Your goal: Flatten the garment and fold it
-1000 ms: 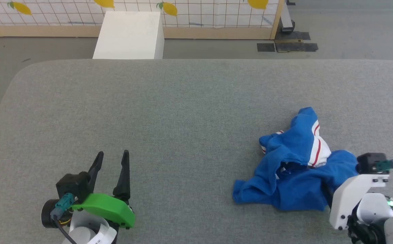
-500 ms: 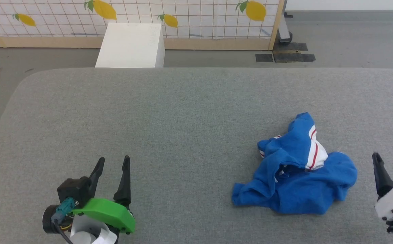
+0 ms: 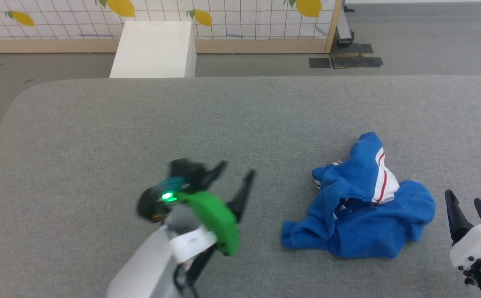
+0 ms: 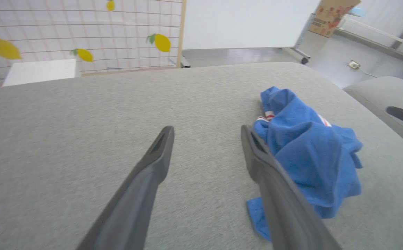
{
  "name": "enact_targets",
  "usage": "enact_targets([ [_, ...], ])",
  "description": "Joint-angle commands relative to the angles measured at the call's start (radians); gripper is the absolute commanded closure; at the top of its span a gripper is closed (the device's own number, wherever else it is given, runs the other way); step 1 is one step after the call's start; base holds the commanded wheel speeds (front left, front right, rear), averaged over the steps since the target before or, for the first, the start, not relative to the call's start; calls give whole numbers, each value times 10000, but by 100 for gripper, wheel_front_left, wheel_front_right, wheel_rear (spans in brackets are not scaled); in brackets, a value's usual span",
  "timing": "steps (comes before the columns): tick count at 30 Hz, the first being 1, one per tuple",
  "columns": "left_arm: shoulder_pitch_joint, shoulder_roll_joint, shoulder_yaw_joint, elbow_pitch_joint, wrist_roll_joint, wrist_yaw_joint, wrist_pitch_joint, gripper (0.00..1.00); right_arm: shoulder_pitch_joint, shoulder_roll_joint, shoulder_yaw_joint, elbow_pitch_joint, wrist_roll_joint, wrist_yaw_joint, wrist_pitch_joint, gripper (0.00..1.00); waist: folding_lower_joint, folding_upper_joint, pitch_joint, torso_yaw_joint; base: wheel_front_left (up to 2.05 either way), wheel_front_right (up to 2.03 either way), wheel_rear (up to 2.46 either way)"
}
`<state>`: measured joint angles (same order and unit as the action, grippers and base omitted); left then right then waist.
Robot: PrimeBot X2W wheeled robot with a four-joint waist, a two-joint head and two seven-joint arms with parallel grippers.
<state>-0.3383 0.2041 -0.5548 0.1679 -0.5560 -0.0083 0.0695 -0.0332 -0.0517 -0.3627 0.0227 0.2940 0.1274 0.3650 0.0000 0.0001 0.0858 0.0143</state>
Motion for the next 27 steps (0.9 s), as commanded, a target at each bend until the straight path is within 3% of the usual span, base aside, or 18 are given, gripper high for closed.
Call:
enact_targets([
  [1, -460, -272, -373, 215, -177, -259, 627, 0, -172, 13, 51, 51, -66, 33, -17, 0, 0, -1, 72, -59, 0, 0, 0],
  [6, -1442, -942, -1531, 831, -589, -723, 2892, 0, -304, 14, 118, 215, -120, 33, -48, 0, 0, -1, 291, -224, 0, 0, 0],
  [11, -1954, -1191, -2354, 1303, -913, -785, 4852, 0, -446, 14, 165, 353, -148, 33, -125, 0, 0, -1, 549, -466, 0, 0, 0],
  [15, -2121, -1215, -2721, 1586, -912, -658, 5809, 0, -501, 14, 192, 401, -103, 33, -185, 0, 0, -1, 731, -623, 0, 0, 0],
  [19, -2198, -1242, -2872, 1880, -918, -608, 6078, 0, -546, 14, 203, 414, -84, 33, -232, 0, 0, -1, 884, -721, 0, 0, 0],
  [20, -2220, -1251, -2899, 1943, -914, -611, 6089, 15, -558, 14, 206, 420, -83, 33, -241, 0, 0, -1, 909, -734, 0, 0, 0],
  [21, -2238, -1270, -2890, 1969, -948, -637, 6003, 63, -572, 14, 206, 428, -85, 33, -251, 0, 0, -1, 944, -742, 0, 0, 0],
  [22, -2238, -1291, -2863, 1984, -1014, -664, 5911, 100, -580, 14, 202, 438, -90, 33, -257, 0, 0, -1, 962, -740, 0, 0, 0],
  [27, -2328, -1346, -2811, 2070, -1216, -794, 5580, 100, -592, 14, 221, 568, -123, 33, -311, 0, 0, -1, 930, -630, 0, 0, 0],
])
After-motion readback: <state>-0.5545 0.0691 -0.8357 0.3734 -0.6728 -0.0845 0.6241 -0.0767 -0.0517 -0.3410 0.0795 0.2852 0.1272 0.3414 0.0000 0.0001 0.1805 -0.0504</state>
